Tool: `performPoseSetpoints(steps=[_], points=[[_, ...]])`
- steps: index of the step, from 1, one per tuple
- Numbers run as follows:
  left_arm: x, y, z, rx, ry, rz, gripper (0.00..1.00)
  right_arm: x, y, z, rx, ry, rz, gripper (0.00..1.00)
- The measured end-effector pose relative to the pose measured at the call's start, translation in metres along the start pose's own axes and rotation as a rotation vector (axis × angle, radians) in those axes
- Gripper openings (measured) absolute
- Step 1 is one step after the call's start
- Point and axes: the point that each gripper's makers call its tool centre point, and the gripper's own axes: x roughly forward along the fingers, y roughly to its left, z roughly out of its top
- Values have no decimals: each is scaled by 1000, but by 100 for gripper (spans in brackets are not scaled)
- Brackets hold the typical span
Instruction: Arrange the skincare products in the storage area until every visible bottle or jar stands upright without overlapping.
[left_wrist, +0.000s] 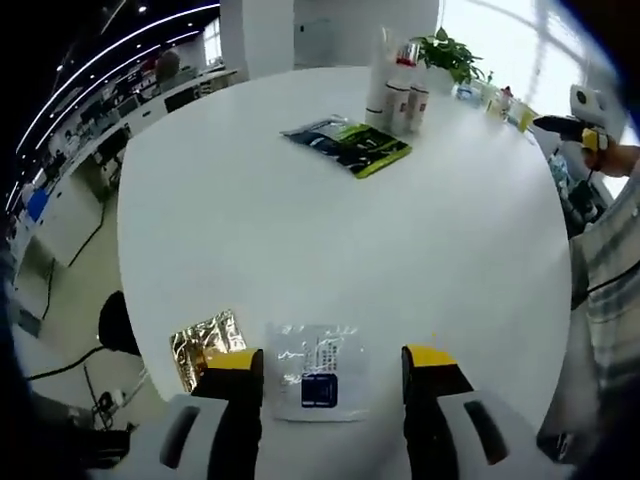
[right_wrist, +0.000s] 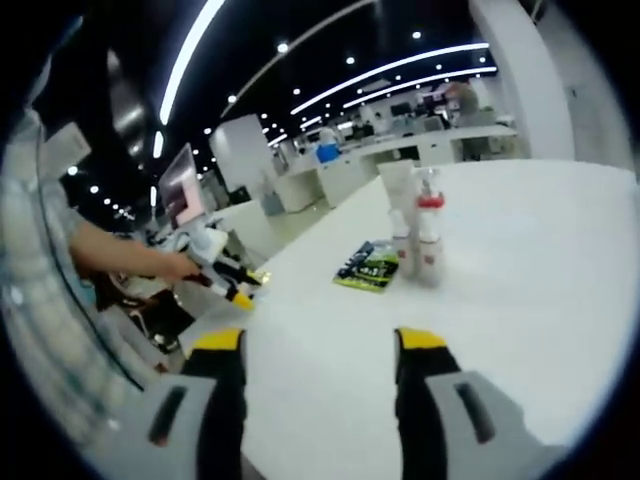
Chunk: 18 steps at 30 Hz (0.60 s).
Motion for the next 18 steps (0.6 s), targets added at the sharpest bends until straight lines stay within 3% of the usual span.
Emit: performPoseSetpoints(steps=[3, 11, 16, 18], points=[[3, 5, -7, 17, 46, 11, 57, -2, -3, -1, 4, 4, -5, 57], [6, 3, -6, 33, 75, 1, 55, -5, -10, -4, -1, 14, -24, 57], [4, -1, -8, 44, 102, -4, 41, -4, -6, -6, 15, -3, -28, 56], [3, -2, -10, 33, 106, 4, 41, -2, -3, -9, 15, 0, -21, 56]])
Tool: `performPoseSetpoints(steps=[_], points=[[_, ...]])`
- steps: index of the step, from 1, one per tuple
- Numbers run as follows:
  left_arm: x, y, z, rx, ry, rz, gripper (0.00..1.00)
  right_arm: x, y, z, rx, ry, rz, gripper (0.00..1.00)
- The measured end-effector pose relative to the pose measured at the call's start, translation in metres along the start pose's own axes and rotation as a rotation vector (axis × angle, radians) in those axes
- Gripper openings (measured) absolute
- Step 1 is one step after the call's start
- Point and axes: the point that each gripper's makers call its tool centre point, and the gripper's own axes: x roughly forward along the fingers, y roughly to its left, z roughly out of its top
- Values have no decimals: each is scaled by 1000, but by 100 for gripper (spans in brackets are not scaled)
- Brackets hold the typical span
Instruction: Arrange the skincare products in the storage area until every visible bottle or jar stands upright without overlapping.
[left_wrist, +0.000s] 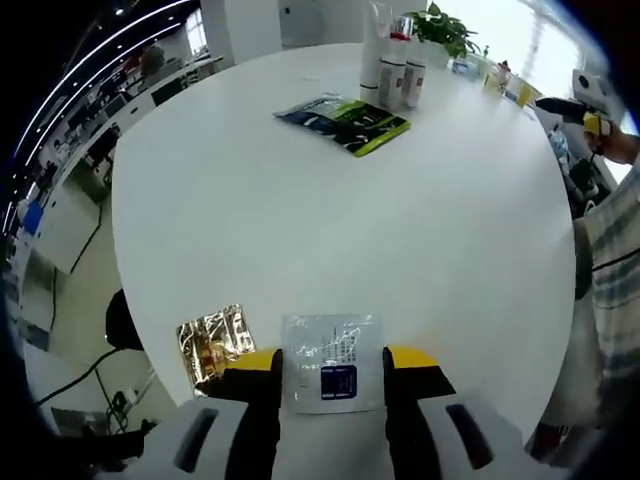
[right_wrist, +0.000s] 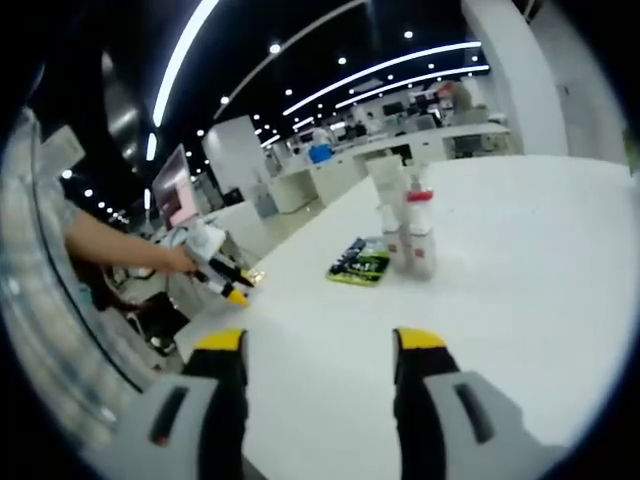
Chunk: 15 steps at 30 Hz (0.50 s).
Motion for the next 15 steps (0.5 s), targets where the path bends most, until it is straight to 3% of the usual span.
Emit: performPoseSetpoints(steps=[8, 15], points=[[-5, -8, -7, -7, 24, 4, 41, 4, 5, -2, -3, 12, 14, 55], [-25, -23, 14, -21, -72, -21, 40, 16, 12, -2, 31, 24, 49, 53]])
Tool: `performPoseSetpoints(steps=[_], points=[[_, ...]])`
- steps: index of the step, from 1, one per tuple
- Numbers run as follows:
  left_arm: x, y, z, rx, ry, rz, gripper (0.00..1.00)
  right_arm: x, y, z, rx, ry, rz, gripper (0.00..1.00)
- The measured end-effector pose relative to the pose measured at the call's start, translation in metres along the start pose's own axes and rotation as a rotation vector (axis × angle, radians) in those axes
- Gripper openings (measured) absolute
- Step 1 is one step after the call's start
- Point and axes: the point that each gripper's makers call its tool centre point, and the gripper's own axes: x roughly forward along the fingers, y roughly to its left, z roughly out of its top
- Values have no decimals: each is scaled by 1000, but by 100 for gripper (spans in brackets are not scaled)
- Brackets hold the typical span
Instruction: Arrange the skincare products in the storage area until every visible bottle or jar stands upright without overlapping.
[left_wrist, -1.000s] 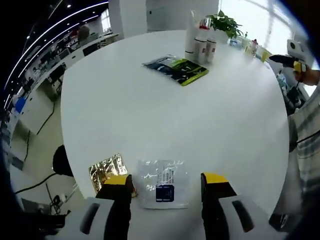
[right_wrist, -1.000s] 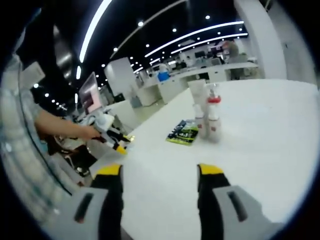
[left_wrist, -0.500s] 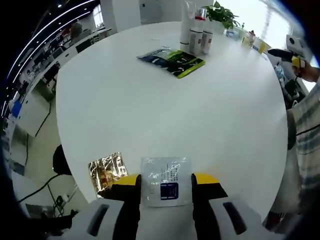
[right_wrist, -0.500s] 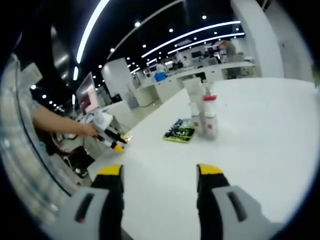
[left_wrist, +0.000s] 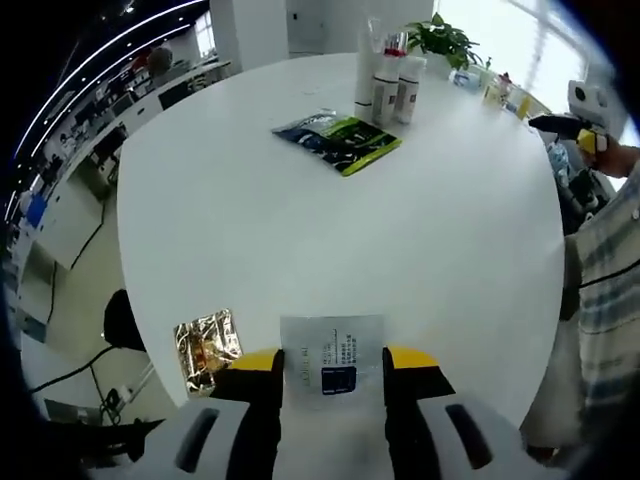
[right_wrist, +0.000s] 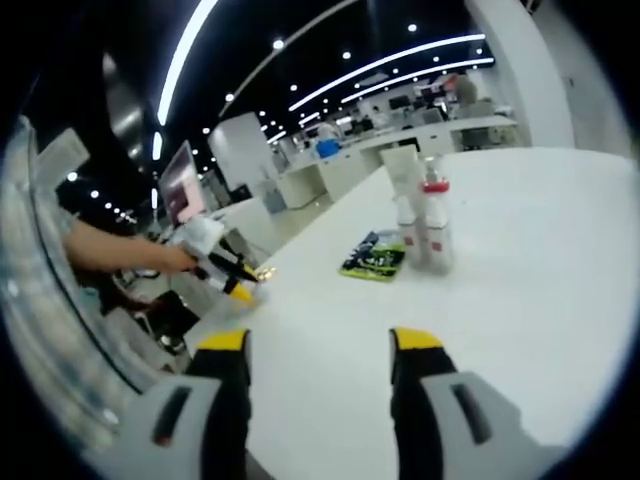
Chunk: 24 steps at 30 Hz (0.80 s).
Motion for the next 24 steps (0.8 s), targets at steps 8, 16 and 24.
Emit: performPoseSetpoints(steps=[8, 16, 24], points=[[-9, -29, 13, 75, -51, -2, 40, 20, 18, 1, 18, 13, 62, 52], [-18, -74, 37, 127, -132, -30, 40, 35, 35, 3, 118, 41, 146, 46], [-40, -129, 76, 284, -217, -28, 40, 57, 64, 1, 222, 139, 248, 35]])
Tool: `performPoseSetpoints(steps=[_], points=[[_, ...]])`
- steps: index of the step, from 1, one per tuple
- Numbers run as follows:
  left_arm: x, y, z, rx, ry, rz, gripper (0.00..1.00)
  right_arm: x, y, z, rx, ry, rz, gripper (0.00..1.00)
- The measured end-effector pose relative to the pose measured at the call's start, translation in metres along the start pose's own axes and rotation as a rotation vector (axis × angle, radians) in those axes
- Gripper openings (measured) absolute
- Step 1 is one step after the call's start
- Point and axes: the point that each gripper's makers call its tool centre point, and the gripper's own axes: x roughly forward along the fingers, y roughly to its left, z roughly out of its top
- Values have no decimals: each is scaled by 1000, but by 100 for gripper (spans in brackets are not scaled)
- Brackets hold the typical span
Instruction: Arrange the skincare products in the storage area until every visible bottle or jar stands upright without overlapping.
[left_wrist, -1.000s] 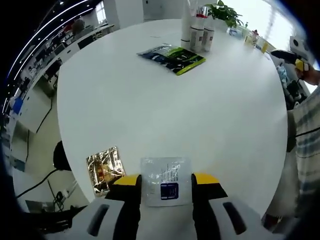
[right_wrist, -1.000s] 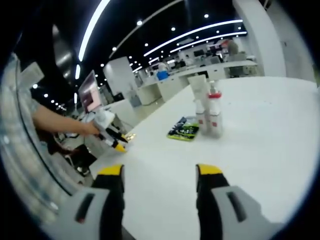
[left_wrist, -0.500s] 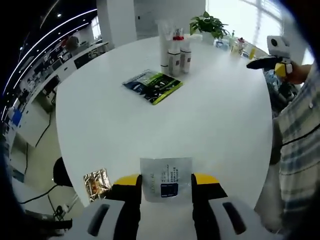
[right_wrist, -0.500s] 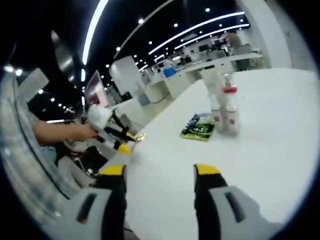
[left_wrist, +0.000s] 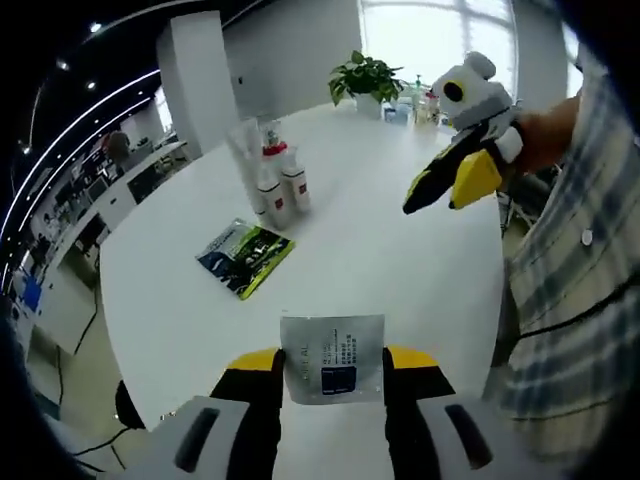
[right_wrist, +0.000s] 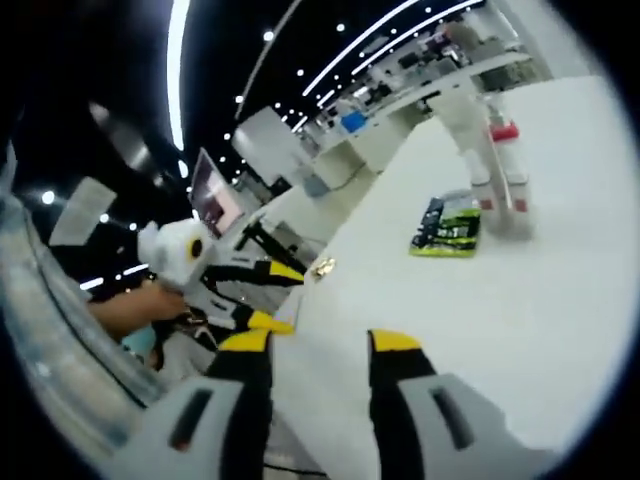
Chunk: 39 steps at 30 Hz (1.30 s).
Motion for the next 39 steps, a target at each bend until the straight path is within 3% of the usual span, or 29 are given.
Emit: performPoseSetpoints(steps=[6, 11, 14, 18, 22, 26, 29, 32, 34, 37, 39], points=[[0, -30, 26, 159, 11, -28, 40, 11, 17, -1, 49, 36, 60, 32], [-1, -48, 47, 260, -2, -41, 40, 15, 16, -14, 84, 106, 49, 27], [0, -58, 56, 313, -8, -51, 40, 15, 17, -16, 75, 123, 45, 18], [-1, -67, 58, 362, 7, -63, 40, 16, 23, -20, 97, 137, 63, 4], [-4, -65, 58, 369, 3, -59, 40, 16, 27, -19, 157, 125, 68, 1], [-9, -64, 60, 150, -104, -76, 42, 15, 27, -18, 171, 114, 76, 1], [-13, -57, 50, 14, -125, -64, 43, 10, 26, -13, 187, 86, 81, 1], [-18, -46, 47, -161, -194, -59, 43, 6, 25, -7, 207, 56, 85, 1], [-20, -42, 46, -250, -227, -69, 43, 3, 23, 0, 224, 26, 94, 1], [-26, -35, 53, -479, -340, -102, 40, 0, 22, 14, 242, -34, 109, 1], [-27, -38, 56, -556, -367, -146, 40, -2, 27, 26, 262, -96, 143, 1]])
